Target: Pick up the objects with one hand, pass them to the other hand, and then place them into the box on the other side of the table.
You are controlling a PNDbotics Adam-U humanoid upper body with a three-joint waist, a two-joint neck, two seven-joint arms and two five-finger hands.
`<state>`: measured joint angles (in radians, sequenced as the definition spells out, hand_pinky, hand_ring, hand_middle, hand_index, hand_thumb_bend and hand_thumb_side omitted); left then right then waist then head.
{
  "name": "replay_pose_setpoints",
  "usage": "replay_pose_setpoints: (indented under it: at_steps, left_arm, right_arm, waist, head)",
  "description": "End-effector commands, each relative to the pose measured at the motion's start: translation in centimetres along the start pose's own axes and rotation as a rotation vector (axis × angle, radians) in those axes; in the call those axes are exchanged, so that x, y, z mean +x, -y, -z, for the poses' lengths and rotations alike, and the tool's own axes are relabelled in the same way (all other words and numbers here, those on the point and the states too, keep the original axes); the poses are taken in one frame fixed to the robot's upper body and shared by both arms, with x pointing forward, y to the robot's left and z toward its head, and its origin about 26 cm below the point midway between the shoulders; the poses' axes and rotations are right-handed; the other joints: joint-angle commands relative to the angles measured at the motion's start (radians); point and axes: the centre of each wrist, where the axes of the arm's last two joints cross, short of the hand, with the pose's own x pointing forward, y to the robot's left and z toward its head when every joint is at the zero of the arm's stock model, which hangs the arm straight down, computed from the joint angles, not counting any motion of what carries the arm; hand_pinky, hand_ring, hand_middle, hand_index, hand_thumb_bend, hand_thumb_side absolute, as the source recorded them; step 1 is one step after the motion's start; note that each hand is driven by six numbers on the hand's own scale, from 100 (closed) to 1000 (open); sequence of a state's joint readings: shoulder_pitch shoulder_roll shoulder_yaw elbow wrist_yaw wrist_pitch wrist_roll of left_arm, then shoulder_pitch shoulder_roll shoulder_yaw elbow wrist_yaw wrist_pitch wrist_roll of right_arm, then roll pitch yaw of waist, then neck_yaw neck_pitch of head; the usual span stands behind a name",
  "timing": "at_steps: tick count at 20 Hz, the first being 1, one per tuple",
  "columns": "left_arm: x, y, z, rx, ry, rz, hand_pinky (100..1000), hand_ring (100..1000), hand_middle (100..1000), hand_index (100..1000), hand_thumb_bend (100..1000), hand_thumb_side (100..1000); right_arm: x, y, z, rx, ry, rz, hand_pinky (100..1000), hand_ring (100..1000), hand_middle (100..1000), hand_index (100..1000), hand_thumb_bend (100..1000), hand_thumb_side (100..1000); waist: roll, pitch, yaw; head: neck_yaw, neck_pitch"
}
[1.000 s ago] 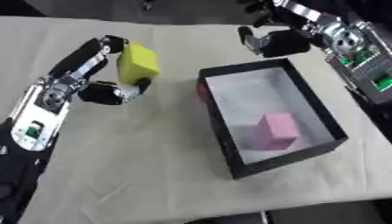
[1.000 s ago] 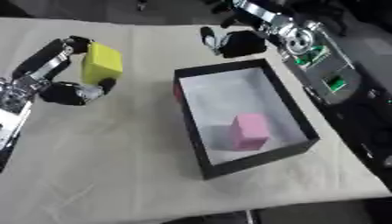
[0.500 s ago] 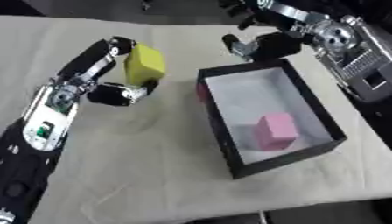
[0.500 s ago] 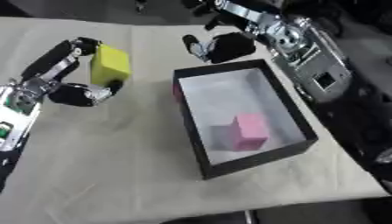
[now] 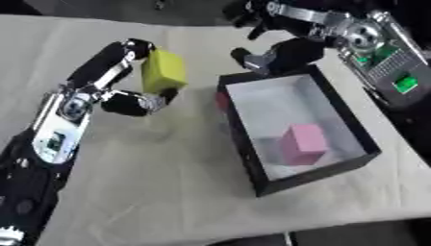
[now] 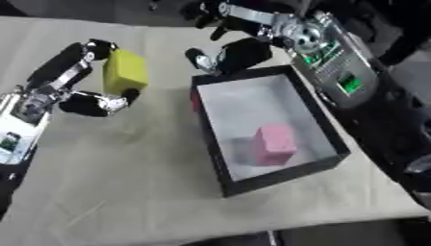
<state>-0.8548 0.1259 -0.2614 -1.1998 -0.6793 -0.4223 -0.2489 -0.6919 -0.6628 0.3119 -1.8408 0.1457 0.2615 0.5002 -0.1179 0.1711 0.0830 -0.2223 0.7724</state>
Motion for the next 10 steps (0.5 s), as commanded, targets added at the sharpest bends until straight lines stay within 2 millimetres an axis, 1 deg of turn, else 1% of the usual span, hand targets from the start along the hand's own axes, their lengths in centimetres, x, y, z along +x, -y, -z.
replay_pose_setpoints:
  at_steps: [1, 4, 6, 8, 10]
  left_arm:
    - [0.7, -1.0, 1.0, 0.02, 0.029, 0.031, 871, 704, 555, 475, 100, 386]
    - [1.0, -1.0, 1.3, 0.013, 0.039, 0.041, 869, 704, 555, 475, 100, 377]
    - [1.2, -0.9, 1.5, 0.013, 0.036, 0.039, 871, 702, 553, 476, 100, 398]
    - [1.5, -0.9, 1.9, 0.019, 0.034, 0.033, 872, 701, 553, 476, 100, 408]
    - [1.9, -1.0, 2.2, 0.021, 0.038, 0.032, 868, 699, 551, 475, 100, 398]
  right_arm:
    - [0.7, 0.9, -0.1, 0.008, 0.006, -0.035, 829, 926, 922, 959, 176, 344]
    - [0.7, 1.0, 0.1, 0.021, 0.002, -0.028, 827, 923, 919, 948, 166, 364]
    - [0.7, 1.1, 0.3, 0.022, 0.004, -0.026, 825, 919, 915, 941, 160, 383]
    - [0.8, 1.1, 0.3, 0.022, 0.006, -0.027, 824, 915, 910, 935, 164, 387]
    - [0.8, 1.1, 0.0, 0.019, 0.007, -0.033, 825, 913, 905, 932, 176, 377]
  waist:
    - [-0.01, -0.003, -0.001]
    - [-0.01, -0.003, -0.001]
    - [-0.01, -0.002, 0.0]
    - [-0.012, 0.0, 0.0]
    - [-0.013, 0.002, -0.001]
  head:
    - [-0.005, -0.002]
    - [-0.008, -0.002]
    - [-0.011, -0.002]
    - [-0.011, -0.002]
    - [-0.011, -0.002]
